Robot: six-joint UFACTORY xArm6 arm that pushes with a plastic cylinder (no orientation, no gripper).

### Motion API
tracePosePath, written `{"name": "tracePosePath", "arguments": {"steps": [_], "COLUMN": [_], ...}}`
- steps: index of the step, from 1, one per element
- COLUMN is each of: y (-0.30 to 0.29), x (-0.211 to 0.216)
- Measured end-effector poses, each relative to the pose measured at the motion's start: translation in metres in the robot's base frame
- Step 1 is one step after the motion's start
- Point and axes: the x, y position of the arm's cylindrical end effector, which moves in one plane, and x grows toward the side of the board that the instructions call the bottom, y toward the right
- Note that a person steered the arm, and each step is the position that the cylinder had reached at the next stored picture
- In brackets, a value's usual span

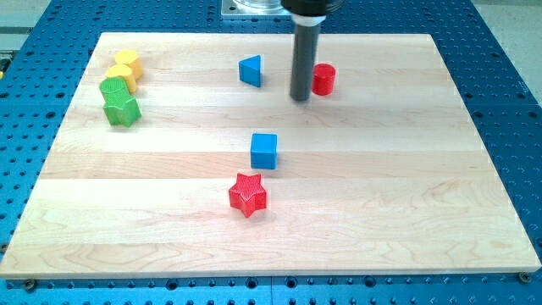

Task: Place the hexagon to the top right of heart

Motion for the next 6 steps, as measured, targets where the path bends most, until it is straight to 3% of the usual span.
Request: {"name": "tracePosePath", "arguments": {"steps": [1,2,3,4,5,6], "y": [-0.101,-0.142,-0.143,-0.193,-0.302,-0.307], "x": [0.013,-0.032,-0.127,-0.171,-0.157,-0.103]}}
